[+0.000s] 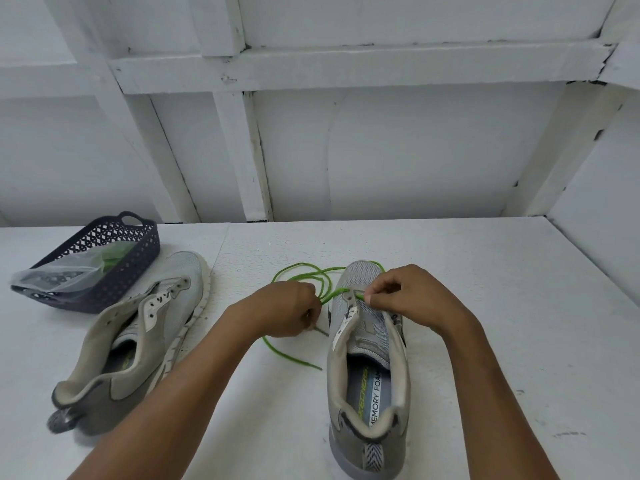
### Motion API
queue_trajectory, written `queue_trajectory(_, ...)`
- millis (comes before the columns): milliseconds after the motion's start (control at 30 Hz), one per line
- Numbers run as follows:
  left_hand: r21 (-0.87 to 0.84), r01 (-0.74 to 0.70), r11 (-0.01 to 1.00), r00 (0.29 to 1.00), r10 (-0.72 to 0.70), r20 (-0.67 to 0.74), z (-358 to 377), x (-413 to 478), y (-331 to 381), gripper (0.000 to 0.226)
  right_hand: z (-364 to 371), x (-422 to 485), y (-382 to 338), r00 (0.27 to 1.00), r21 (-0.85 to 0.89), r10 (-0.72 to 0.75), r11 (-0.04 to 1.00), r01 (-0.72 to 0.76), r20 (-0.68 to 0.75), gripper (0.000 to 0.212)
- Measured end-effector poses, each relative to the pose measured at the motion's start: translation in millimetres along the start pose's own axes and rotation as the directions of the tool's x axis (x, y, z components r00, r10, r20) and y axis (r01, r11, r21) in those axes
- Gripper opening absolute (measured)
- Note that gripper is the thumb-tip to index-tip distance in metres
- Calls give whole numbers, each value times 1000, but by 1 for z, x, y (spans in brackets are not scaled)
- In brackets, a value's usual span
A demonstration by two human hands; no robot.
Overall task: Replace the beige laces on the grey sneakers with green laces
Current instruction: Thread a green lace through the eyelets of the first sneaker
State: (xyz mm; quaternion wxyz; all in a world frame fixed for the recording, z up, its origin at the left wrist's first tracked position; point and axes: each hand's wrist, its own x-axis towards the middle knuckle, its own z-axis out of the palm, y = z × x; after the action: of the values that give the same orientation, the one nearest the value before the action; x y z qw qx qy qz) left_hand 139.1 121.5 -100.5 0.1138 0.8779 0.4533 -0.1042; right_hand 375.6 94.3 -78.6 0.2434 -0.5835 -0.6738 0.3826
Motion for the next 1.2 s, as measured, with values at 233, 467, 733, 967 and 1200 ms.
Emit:
queue_trajectory(233, -393, -43, 918, 965, -63, -253, -34, -11, -6, 9, 3, 2, -6, 1000, -57, -1, 998, 1, 4, 12)
queue_trajectory(467, -379, -94, 921, 975, 9, -220, -44, -4, 7, 21, 12, 10, -8, 1000, -134, -24, 991, 22, -13, 4)
queue_trajectory(733, -223, -113, 968, 972, 61, -228, -48, 3, 13, 15, 14, 10, -3, 1000, -58, -4, 998, 2, -22, 7)
queue_trajectory(967, -217, -128, 968, 969, 74, -238, -47, 7, 14, 15, 16, 9, -1, 1000, -40, 13, 999, -14, -23, 8)
queue_trajectory(1200, -218, -121, 968, 970, 69, -231, -43, 10, 15, 15, 17, 10, -1, 999, -11, 30, 999, -30, -30, 10)
